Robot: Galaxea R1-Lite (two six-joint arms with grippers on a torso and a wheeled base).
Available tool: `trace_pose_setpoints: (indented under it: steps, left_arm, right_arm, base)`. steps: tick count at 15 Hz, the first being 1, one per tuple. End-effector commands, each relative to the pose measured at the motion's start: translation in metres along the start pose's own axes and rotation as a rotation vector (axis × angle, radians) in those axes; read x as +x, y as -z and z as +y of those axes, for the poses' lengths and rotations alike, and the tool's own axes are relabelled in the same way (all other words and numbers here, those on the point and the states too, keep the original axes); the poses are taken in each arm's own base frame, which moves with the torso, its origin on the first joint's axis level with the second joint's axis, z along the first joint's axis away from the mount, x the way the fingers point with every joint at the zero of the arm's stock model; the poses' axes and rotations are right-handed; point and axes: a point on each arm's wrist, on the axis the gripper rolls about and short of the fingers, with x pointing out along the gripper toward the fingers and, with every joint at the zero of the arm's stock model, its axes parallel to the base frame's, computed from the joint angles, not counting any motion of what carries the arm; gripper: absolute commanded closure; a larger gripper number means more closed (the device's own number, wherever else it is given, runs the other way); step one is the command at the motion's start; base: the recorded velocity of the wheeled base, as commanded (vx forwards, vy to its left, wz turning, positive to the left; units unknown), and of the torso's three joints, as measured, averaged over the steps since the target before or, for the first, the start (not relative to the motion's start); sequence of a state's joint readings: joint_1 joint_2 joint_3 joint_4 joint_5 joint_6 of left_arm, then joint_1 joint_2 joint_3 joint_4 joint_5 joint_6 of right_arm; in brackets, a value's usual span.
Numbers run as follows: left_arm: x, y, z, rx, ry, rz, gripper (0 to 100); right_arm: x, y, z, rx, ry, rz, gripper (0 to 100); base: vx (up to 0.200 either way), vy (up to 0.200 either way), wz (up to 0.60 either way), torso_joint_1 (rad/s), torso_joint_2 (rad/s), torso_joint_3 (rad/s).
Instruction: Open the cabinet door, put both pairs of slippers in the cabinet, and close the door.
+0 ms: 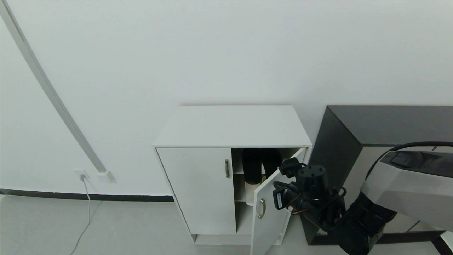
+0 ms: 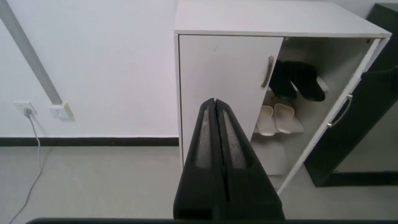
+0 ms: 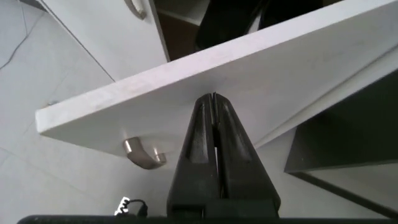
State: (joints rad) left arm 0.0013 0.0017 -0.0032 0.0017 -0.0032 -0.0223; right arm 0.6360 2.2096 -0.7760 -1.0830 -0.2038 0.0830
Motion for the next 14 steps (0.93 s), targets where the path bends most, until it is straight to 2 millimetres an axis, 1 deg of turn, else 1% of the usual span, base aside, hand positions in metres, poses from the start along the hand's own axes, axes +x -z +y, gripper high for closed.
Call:
trace_pose_setpoints:
  steps: [1,4,7,10,14]
  left_arm:
    - [0.0,0.0,0.0,-0.001,0.0,0.0,100]
    - [0.0,0.0,0.0,-0.001,-0.002,0.0,100]
    - [0.0,0.0,0.0,-0.001,0.0,0.0,100]
    - [0.0,0.0,0.0,-0.001,0.0,0.0,100]
    - [0.0,0.0,0.0,-0.001,0.0,0.0,100]
  right_arm:
    - [0.01,0.0,-0.002,0.004,0.011,-0.006,100]
    - [0.021,-0.001,-0.001,0.005,0.015,-0.024,100]
    - [0.04,-0.001,-0.002,0.009,0.024,-0.04,100]
    - [0.057,-0.007,-0.005,0.014,0.037,-0.045,100]
    - [0.072,-0.013,-0.005,0.018,0.044,-0.052,100]
  base:
    - [0.0,0.0,0.0,0.0,0.0,0.0]
    - [0.0,0.0,0.0,0.0,0.0,0.0]
    - [0.0,0.0,0.0,0.0,0.0,0.0]
    - [0.0,0.0,0.0,0.0,0.0,0.0]
    - [0.0,0.0,0.0,0.0,0.0,0.0]
